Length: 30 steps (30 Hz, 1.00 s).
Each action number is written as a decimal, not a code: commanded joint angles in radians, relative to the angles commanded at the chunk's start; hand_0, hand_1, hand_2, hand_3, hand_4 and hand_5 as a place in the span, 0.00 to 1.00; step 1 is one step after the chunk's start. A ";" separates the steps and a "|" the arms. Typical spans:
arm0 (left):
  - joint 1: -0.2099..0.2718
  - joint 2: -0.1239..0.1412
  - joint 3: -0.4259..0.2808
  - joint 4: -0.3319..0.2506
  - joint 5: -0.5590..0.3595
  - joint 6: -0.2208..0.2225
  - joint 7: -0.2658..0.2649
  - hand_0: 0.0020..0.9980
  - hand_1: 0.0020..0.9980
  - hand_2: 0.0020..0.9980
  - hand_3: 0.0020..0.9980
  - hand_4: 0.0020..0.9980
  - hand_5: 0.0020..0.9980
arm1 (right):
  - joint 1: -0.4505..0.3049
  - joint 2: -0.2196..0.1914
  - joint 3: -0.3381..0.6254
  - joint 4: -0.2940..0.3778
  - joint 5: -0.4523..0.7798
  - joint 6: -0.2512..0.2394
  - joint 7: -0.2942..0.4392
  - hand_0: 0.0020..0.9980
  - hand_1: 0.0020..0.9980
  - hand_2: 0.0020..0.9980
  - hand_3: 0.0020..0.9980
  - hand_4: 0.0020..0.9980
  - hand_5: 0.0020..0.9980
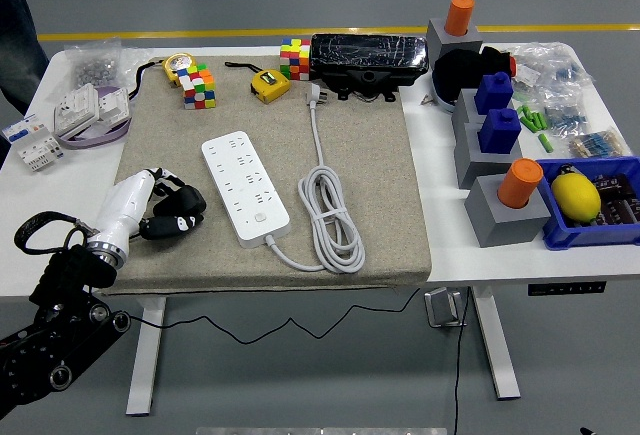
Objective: Put the plug near the board,insert it into the board,press the button,pull the plug out
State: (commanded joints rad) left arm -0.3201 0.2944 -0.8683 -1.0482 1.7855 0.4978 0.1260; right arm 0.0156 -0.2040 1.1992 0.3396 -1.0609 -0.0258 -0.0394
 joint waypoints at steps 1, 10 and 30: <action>0.002 0.000 -0.003 -0.003 0.000 0.003 -0.003 0.76 0.73 0.69 0.75 1.00 0.32 | 0.000 0.000 0.000 0.000 0.000 0.000 0.000 0.65 0.64 0.60 0.54 0.97 0.54; 0.024 0.003 -0.046 -0.065 -0.046 0.060 -0.073 0.79 0.84 0.82 0.86 1.00 0.47 | 0.000 -0.001 0.005 -0.001 -0.003 0.000 0.000 0.65 0.64 0.60 0.54 0.97 0.54; 0.044 0.002 -0.131 -0.168 -0.154 0.133 -0.179 0.74 0.72 0.71 0.75 1.00 0.52 | 0.018 -0.013 0.030 -0.002 -0.012 -0.004 0.003 0.65 0.64 0.61 0.54 0.97 0.54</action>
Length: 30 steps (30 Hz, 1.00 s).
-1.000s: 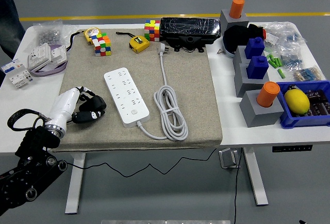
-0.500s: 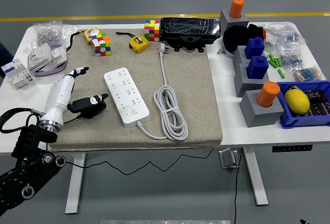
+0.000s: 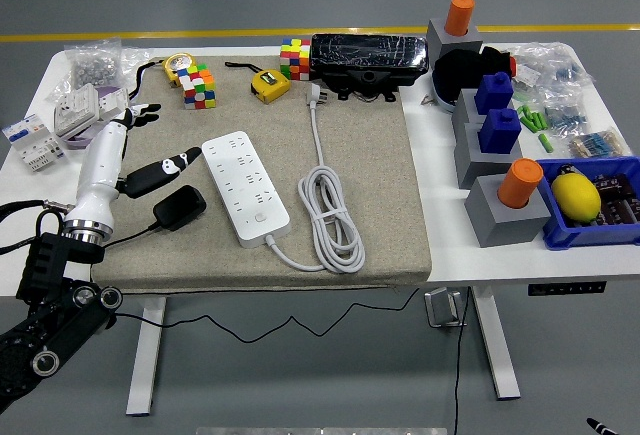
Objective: Put the plug near the board,insert it into the board,press the button,pull the plug out
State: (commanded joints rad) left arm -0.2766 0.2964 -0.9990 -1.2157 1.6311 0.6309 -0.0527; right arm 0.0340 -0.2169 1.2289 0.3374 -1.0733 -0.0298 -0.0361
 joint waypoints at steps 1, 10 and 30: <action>-0.001 0.000 0.000 -0.002 0.002 -0.001 0.001 0.74 0.72 0.71 0.75 1.00 0.52 | 0.001 -0.001 0.001 0.000 0.000 0.000 0.000 0.65 0.64 0.61 0.54 0.97 0.54; 0.003 0.002 -0.028 -0.049 0.018 -0.014 0.012 0.74 0.72 0.71 0.75 1.00 0.51 | 0.012 -0.012 0.001 0.000 -0.006 -0.002 0.001 0.65 0.64 0.60 0.54 0.97 0.54; 0.013 0.012 -0.022 -0.083 0.053 -0.047 0.060 0.74 0.72 0.72 0.74 0.98 0.50 | 0.022 -0.014 -0.008 -0.008 -0.005 -0.001 0.002 0.65 0.64 0.61 0.54 0.97 0.54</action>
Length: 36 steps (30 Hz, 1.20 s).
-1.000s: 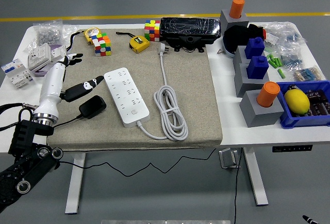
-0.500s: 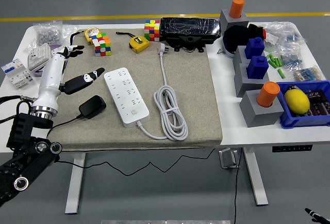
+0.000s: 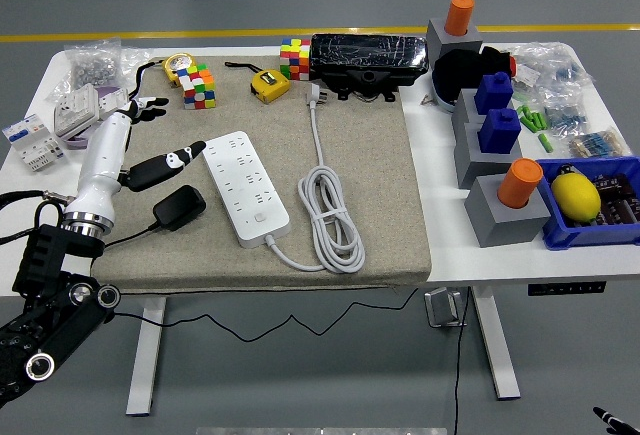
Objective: Put the plug near the board,insert it into the board,press the button,pull the plug out
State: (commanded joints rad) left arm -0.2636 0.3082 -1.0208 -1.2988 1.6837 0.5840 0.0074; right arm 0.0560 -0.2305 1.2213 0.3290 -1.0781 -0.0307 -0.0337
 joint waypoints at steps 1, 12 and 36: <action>0.000 0.000 -0.001 -0.001 0.001 0.000 0.001 0.74 0.72 0.72 0.74 0.98 0.50 | 0.000 0.000 0.000 0.000 0.000 0.000 0.000 0.65 0.64 0.61 0.54 0.97 0.54; 0.008 0.001 -0.013 -0.024 0.012 -0.013 0.014 0.74 0.72 0.72 0.74 0.96 0.49 | -0.002 0.001 0.014 -0.003 -0.004 0.001 0.001 0.65 0.64 0.61 0.54 0.97 0.54; 0.005 -0.007 0.006 -0.038 0.029 -0.061 0.050 0.74 0.72 0.72 0.73 0.95 0.47 | -0.004 0.008 0.037 -0.009 -0.007 0.002 -0.002 0.65 0.64 0.61 0.54 0.97 0.54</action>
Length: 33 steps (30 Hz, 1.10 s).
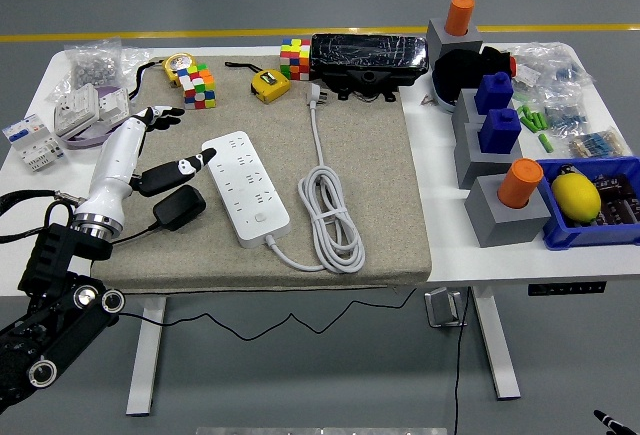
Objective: Put the plug near the board,insert it into the board,press the button,pull the plug out
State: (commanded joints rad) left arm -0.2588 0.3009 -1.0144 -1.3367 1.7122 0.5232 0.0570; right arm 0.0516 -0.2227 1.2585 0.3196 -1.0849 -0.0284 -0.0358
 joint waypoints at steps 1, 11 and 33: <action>0.000 0.000 -0.001 -0.002 0.002 -0.001 0.001 0.74 0.72 0.72 0.73 0.95 0.47 | 0.000 0.000 0.000 -0.002 0.000 0.001 -0.001 0.65 0.64 0.61 0.54 0.97 0.54; -0.001 0.005 0.003 -0.003 0.008 -0.011 0.012 0.74 0.72 0.72 0.73 0.95 0.47 | 0.002 0.003 0.002 -0.001 0.001 0.001 0.000 0.65 0.64 0.61 0.55 0.97 0.54; -0.005 0.003 0.010 0.003 0.010 -0.021 0.021 0.75 0.72 0.72 0.73 0.94 0.47 | -0.005 0.005 -0.002 -0.004 0.002 -0.003 0.002 0.65 0.64 0.61 0.54 0.97 0.54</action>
State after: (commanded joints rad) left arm -0.2634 0.3043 -1.0043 -1.3341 1.7225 0.5025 0.0776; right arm 0.0461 -0.2175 1.2568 0.3161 -1.0824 -0.0310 -0.0341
